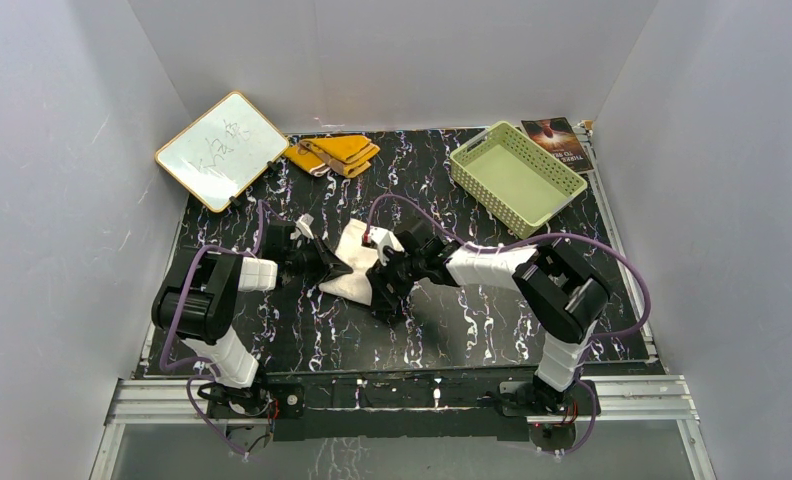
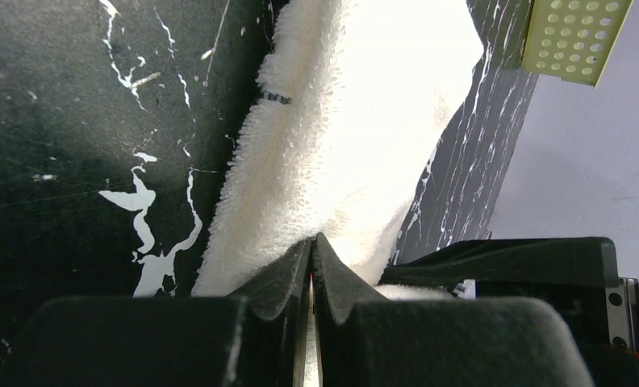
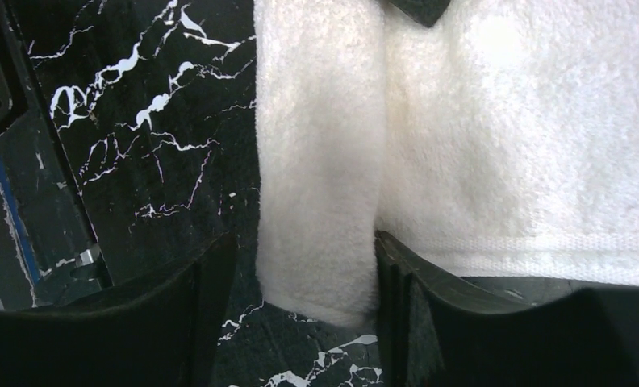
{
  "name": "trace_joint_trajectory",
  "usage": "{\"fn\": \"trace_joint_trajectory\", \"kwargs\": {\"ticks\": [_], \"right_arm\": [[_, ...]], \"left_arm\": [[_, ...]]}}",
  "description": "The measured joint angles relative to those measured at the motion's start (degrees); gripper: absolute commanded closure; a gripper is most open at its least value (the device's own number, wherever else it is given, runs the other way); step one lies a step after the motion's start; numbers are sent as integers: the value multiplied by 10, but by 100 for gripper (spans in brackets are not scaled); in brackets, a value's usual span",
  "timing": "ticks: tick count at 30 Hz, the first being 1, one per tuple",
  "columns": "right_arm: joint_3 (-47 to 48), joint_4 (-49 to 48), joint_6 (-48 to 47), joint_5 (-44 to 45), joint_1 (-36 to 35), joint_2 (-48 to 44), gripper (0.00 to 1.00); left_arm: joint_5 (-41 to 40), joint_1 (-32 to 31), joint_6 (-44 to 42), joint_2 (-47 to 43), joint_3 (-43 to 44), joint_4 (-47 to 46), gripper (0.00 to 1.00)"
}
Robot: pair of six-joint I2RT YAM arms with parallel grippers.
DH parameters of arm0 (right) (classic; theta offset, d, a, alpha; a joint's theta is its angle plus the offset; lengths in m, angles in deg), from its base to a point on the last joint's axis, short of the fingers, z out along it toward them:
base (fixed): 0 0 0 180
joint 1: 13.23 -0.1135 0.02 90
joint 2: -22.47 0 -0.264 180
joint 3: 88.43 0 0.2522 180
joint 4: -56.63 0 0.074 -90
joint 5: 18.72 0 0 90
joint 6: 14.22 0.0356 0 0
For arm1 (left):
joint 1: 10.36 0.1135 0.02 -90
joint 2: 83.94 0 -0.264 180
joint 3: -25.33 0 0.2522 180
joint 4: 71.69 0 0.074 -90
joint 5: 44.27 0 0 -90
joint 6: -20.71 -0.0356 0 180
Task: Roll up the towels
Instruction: Roll the towel at the center of the board.
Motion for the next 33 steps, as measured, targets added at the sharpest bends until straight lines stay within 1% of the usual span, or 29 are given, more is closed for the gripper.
{"fn": "trace_joint_trajectory", "kwargs": {"ticks": [2,3,5,7,8,9,12,13,14,15,17,19,21,22,27,33], "right_arm": [[1,4,-2,8,-2,0,56],[2,9,-2,11,-2,2,58],[5,14,-2,14,-1,6,66],[10,16,-2,14,-1,12,83],[12,18,-2,14,-1,14,95],[15,24,2,11,-1,17,100],[25,37,3,6,-1,24,100],[32,46,2,5,-1,27,88],[38,57,1,6,-1,29,67],[45,68,-2,8,-1,30,54],[61,96,-10,17,-2,31,39],[75,118,-24,37,-4,31,29],[80,133,-43,62,-5,25,24],[80,144,-54,79,-7,19,23],[91,181,-91,139,-8,-22,21],[115,170,-121,176,-24,-63,22]], "left_arm": [[2,0,0,2,-1,-3,97],[2,0,0,2,-1,-5,97],[3,0,0,3,-1,-7,97],[4,0,0,3,-1,-7,97],[3,0,0,3,-1,-7,97],[4,0,0,3,-1,-7,97],[4,0,0,3,-1,-7,97],[4,0,0,3,-1,-7,97],[3,0,0,3,-1,-7,97],[4,0,0,3,-1,-7,97],[4,0,0,3,-1,-7,97],[4,0,-1,3,-1,-7,97],[4,0,-4,3,-1,-6,97],[4,0,-5,3,0,-5,97],[5,0,-10,3,3,1,97],[5,-1,-17,3,9,12,97]]}}
